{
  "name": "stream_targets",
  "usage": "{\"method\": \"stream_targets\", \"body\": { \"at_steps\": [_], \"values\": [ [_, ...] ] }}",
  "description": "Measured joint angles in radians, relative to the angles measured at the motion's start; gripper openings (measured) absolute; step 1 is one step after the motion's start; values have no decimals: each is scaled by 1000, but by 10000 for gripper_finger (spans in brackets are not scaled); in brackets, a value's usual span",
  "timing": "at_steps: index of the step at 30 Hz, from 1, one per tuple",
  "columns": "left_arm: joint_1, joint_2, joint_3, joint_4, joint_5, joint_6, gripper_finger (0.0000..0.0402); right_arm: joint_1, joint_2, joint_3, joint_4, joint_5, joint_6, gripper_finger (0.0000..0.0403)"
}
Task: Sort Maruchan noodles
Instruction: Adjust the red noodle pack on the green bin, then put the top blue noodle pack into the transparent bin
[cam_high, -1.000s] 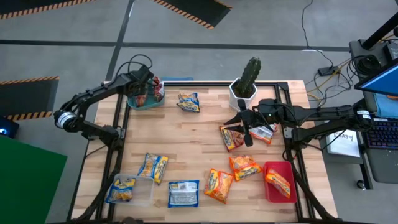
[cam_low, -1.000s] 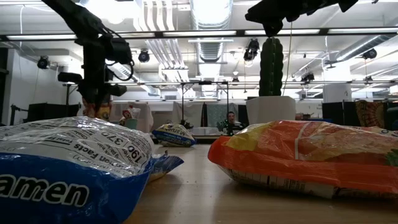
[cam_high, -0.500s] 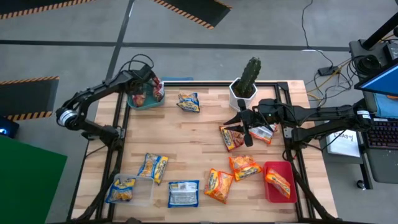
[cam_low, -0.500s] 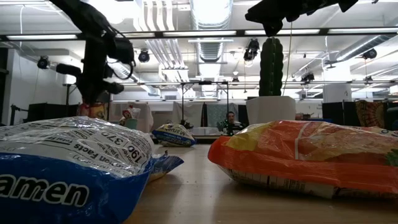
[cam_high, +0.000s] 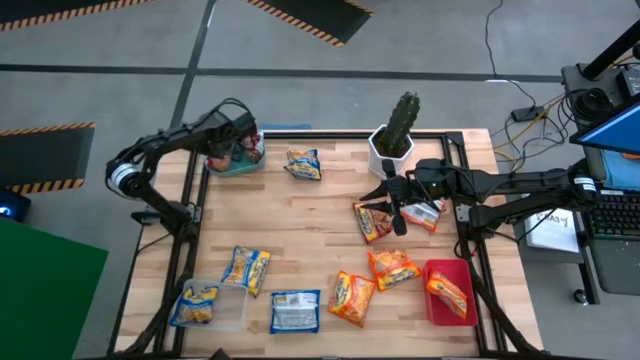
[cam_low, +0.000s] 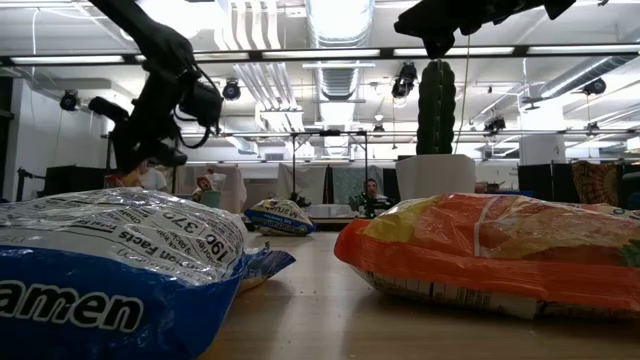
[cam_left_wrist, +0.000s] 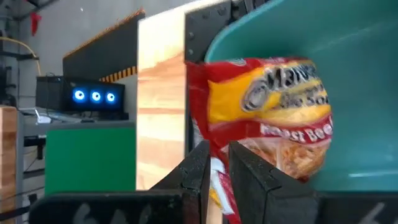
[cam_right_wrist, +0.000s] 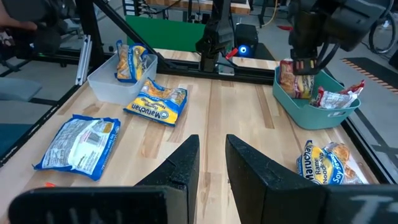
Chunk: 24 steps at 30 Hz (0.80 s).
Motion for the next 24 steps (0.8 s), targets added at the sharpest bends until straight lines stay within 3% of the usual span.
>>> {"method": "stream_targets", "body": {
  "at_steps": [10, 17, 20, 24],
  "values": [
    [-44, -76, 0, -1, 0, 11, 40, 0, 0, 0, 0, 0, -7, 68],
    [-224, -171, 0, 3, 16, 39, 40, 0, 0, 0, 0, 1, 7, 68],
    [-345, -220, 0, 43, 49, 140, 40, 0, 0, 0, 0, 3, 35, 68],
    [-533, -282, -18, 200, 143, 425, 40, 0, 24, 0, 8, 49, 81, 68]
  ]
}}
